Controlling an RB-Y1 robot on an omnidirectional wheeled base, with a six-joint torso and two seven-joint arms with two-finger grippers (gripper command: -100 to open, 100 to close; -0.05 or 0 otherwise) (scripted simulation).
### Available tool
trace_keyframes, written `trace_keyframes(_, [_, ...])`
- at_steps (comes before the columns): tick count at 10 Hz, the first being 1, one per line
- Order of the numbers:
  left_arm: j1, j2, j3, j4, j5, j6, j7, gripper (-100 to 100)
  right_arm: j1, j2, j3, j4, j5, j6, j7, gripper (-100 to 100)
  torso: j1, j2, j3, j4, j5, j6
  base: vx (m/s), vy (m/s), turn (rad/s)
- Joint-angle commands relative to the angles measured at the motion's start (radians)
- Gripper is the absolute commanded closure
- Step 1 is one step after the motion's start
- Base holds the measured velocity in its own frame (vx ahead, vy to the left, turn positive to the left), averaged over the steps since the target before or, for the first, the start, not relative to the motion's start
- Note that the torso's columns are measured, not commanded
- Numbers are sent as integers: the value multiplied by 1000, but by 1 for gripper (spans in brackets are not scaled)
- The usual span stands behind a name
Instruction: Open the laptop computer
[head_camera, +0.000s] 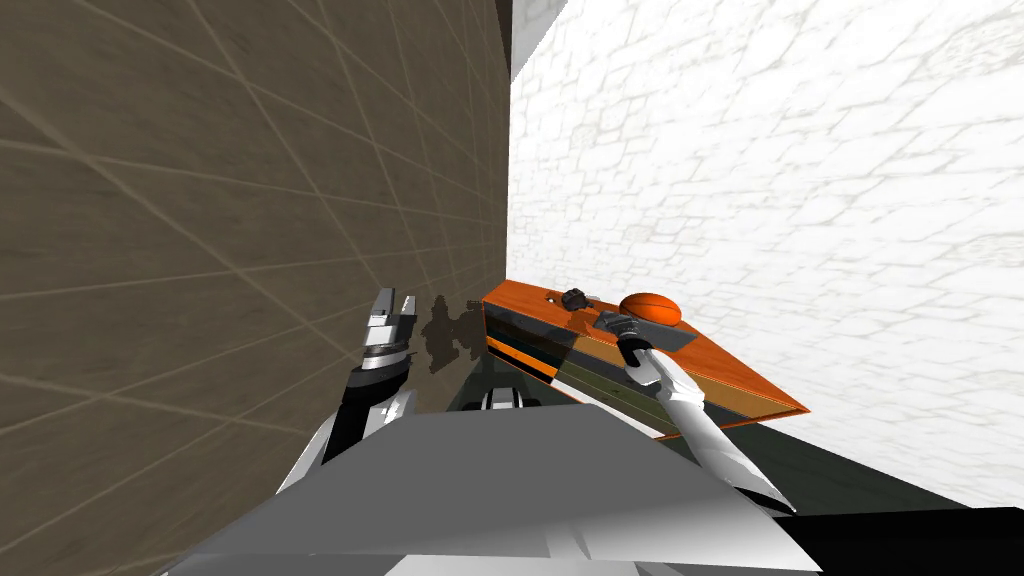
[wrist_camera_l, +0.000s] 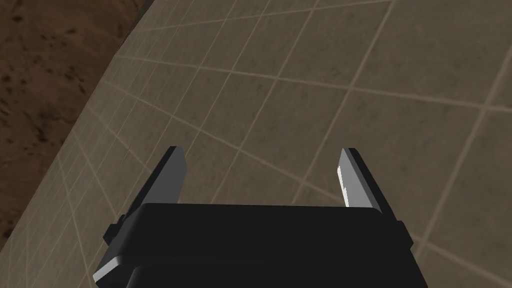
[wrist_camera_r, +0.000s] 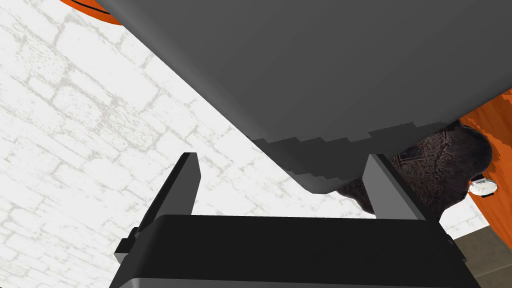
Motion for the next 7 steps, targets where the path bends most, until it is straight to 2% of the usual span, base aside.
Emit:
trace_keyframes(1, [0, 0, 0, 0, 0, 0, 0, 0, -3, 4, -2, 0, 1, 6, 0, -100, -1, 0, 0, 0, 0, 0, 38, 78, 0])
trace_keyframes(3, [0, 0, 0, 0, 0, 0, 0, 0, -33, 3, -3, 22, 6, 55, 6, -100, -8, 6, 3, 2, -3, -1, -75, -43, 244])
trace_keyframes(7, [0, 0, 0, 0, 0, 0, 0, 0, -90, 1, -5, 69, 15, 149, 18, -100, 0, -1, 0, 0, 0, 1, -130, -89, 243])
